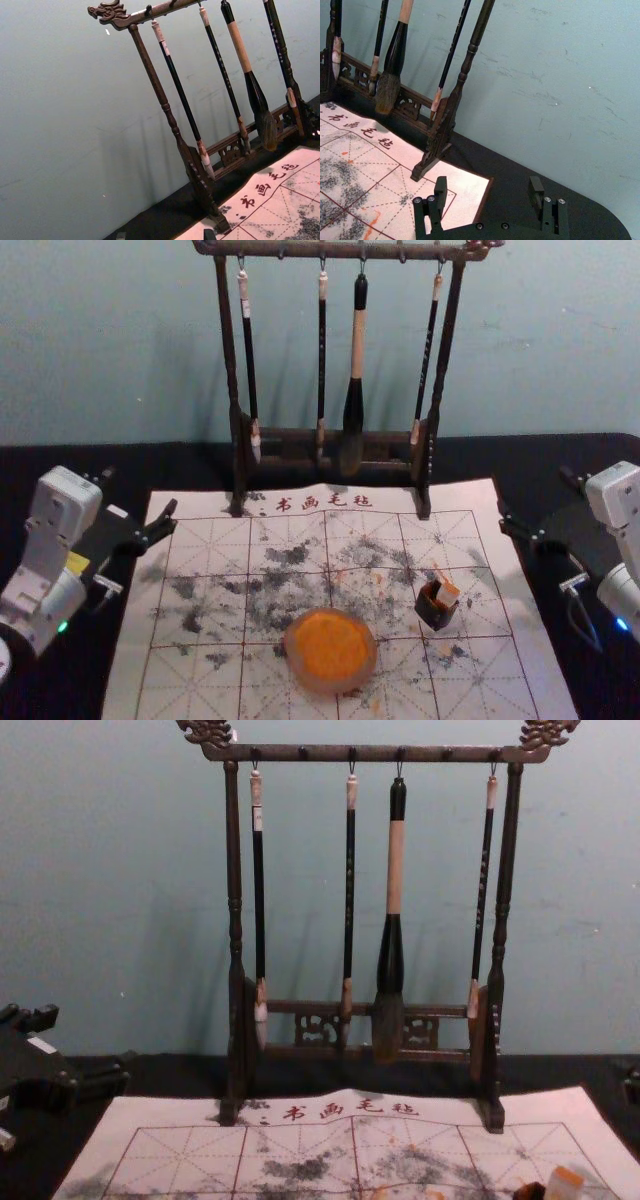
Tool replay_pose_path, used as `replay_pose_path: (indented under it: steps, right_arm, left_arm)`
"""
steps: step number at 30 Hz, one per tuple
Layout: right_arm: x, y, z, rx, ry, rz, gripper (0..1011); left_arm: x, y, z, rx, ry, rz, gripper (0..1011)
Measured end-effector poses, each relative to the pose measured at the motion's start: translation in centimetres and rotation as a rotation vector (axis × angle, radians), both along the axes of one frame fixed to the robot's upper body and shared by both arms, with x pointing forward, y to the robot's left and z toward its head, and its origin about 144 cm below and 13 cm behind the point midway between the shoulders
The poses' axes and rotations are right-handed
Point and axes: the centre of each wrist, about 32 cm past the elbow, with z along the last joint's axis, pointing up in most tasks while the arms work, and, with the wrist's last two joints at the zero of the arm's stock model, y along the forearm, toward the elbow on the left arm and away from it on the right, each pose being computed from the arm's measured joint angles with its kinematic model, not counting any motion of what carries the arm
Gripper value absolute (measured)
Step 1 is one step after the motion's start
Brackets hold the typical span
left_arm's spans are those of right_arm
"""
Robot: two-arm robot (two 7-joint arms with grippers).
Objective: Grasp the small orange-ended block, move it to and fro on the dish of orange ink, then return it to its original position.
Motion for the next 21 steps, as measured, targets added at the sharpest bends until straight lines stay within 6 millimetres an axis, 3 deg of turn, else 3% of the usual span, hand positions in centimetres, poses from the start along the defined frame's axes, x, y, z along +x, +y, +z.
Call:
replay_pose_path:
  steps: [21]
  right_arm:
    - [0.03, -0.01, 0.02, 0.0, -0.002, 0.0, 1000]
  left_arm:
    - [0.0, 0.0, 0.0, 0.0, 0.0, 0.0, 1001]
